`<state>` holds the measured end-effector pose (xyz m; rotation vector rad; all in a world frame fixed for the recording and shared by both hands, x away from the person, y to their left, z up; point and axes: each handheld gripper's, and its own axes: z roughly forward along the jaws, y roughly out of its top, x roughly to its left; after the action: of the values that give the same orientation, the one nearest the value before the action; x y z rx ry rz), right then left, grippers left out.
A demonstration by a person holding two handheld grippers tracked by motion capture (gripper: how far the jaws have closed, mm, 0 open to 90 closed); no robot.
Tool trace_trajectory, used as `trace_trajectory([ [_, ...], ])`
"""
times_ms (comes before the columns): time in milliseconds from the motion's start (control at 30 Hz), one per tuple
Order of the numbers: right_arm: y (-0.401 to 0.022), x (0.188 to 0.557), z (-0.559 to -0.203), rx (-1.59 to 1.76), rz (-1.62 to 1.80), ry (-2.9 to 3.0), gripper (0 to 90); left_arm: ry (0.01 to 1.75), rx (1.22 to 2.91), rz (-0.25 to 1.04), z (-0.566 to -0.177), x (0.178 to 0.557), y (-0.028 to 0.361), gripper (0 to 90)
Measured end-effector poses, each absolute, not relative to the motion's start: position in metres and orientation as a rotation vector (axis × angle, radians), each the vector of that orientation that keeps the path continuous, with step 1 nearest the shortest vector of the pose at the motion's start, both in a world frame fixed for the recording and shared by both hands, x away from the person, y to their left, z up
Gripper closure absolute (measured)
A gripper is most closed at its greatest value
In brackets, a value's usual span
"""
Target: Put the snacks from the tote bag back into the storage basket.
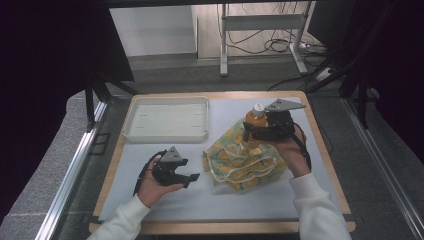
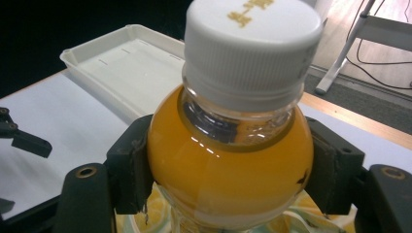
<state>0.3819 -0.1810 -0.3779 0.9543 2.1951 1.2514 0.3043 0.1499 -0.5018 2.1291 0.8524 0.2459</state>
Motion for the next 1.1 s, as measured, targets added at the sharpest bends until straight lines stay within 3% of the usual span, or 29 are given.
trace_trajectory([
  [1100,-0.141,0.396,-0.353,0.91,1.272,2.211,29.6,0.85,2.136,0.243,-0.502,0.305,0.151,27.4],
])
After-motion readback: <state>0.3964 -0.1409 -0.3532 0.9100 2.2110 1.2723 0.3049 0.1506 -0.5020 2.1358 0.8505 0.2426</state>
